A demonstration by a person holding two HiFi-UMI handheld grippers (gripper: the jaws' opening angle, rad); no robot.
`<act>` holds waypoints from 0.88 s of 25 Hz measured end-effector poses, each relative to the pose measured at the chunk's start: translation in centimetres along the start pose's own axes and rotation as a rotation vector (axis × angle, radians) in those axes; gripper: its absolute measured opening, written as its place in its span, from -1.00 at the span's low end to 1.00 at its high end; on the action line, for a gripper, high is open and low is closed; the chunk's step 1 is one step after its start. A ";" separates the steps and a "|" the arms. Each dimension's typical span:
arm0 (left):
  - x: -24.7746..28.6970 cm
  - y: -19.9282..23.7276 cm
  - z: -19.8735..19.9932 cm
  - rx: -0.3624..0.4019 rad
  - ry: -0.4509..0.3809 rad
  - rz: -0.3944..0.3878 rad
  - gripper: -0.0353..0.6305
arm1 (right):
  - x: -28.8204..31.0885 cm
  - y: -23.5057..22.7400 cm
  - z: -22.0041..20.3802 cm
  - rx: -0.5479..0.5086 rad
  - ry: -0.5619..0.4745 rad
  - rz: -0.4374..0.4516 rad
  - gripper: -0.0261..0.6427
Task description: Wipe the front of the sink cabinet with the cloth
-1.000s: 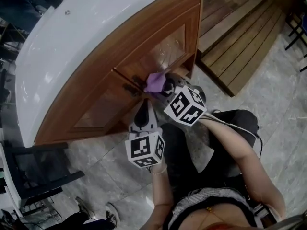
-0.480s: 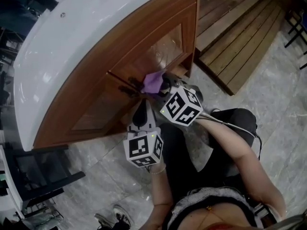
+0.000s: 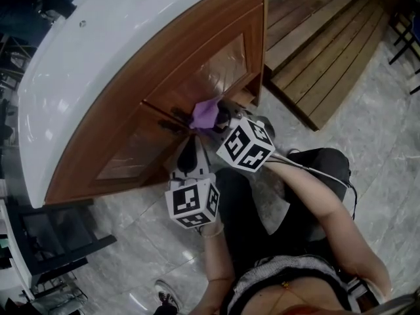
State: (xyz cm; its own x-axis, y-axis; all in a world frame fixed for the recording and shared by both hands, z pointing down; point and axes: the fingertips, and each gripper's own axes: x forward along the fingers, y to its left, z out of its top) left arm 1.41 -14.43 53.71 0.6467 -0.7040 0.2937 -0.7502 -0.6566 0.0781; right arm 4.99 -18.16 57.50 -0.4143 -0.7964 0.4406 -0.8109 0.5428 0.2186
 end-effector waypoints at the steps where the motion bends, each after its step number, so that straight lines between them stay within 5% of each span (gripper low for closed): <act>1: 0.1 0.0 0.0 0.000 0.001 0.001 -0.89 | 0.0 -0.1 0.0 0.002 -0.001 0.004 -0.37; 22: 2.7 -2.7 -0.2 0.003 0.021 -0.044 -0.89 | -0.9 -3.6 -1.5 0.014 0.009 -0.056 -0.37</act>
State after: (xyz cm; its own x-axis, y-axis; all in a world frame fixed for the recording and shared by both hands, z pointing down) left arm 5.20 -14.50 54.50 0.6757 -0.6688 0.3100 -0.7209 -0.6874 0.0880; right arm 8.89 -19.00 57.68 -0.3647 -0.8228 0.4360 -0.8384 0.4938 0.2306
